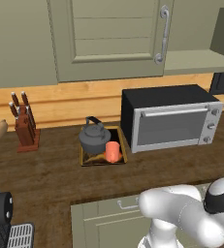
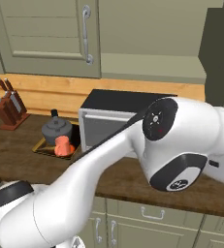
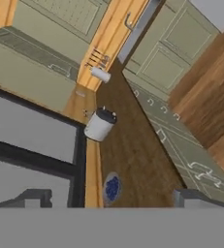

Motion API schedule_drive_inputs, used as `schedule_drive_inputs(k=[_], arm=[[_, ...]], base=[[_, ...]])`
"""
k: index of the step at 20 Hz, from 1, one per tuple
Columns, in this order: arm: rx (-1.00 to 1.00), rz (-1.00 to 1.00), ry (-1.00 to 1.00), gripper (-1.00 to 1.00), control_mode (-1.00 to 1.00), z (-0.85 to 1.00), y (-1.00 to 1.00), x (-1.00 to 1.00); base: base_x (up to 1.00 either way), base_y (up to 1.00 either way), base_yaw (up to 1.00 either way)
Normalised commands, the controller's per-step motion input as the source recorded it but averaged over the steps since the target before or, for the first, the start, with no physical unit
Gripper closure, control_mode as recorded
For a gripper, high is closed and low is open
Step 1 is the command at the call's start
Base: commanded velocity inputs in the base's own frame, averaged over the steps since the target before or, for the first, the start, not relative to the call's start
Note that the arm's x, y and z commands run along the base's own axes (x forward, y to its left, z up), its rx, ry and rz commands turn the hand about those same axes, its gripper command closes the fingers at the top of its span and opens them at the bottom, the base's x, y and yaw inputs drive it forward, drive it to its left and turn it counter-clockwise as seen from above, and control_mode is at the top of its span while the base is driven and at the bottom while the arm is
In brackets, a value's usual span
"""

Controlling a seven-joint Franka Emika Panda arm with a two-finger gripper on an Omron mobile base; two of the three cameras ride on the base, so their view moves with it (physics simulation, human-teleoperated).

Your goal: Pick the kettle from the counter and place it on the tray. Then pick the mug from the cabinet and place it on the tray. Then close the cabinet doors.

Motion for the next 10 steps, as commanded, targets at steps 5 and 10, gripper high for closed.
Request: schedule_drive_inputs(k=[5,10], arm=[[-0.1,0.24,0.14,-1.0,-1.0,0.0,0.47,0.48],[-0.08,0.28,0.15,-1.0,-1.0,0.0,0.52,0.51]], base=[[0.0,0.0,0.0],[0.0,0.0,0.0]])
